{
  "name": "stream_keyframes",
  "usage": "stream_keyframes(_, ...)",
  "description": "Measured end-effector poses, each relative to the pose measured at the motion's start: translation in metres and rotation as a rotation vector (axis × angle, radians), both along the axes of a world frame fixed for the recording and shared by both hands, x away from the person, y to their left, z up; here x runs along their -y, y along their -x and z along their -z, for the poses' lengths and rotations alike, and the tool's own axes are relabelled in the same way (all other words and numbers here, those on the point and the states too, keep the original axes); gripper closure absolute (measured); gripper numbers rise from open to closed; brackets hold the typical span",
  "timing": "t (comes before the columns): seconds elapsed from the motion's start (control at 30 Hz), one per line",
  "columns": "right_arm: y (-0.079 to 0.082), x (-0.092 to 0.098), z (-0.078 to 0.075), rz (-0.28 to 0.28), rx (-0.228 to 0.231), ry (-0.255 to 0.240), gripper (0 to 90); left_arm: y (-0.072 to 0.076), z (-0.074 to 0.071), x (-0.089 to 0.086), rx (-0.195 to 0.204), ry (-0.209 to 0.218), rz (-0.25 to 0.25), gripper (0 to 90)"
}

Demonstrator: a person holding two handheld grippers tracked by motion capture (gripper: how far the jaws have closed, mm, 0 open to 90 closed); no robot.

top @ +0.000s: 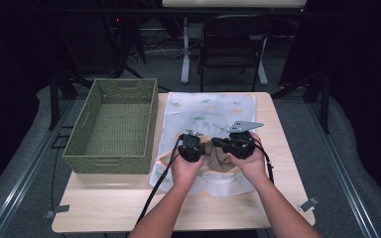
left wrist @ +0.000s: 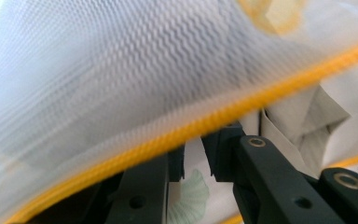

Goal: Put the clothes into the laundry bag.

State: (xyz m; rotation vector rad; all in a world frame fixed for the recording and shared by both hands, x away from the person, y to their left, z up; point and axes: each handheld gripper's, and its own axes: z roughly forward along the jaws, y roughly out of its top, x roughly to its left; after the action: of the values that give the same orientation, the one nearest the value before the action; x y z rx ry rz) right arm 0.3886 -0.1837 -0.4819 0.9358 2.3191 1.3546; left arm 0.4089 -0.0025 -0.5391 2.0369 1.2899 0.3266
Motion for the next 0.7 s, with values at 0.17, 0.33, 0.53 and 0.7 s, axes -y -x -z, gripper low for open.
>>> stream_keyframes(0.17, 0.0, 0.001, 0.0, 0.004, 0.003, 0.0, 89.5, 0.013, -0.006, -0.008, -0.025, 0.016, 0.039, 72.8)
stream_keyframes(0.33, 0.0, 0.002, 0.0, 0.005, -0.003, 0.001, 89.5, 0.027, -0.01, -0.019, -0.017, 0.022, 0.065, 66.9)
stream_keyframes(0.53, -0.001, 0.004, 0.005, 0.009, -0.014, 0.018, 89.3, 0.046, -0.014, -0.041, -0.024, 0.041, 0.076, 58.7)
stream_keyframes(0.7, -0.001, 0.005, 0.01, 0.016, -0.025, 0.027, 89.2, 0.067, -0.011, -0.063, -0.01, 0.02, 0.107, 55.5)
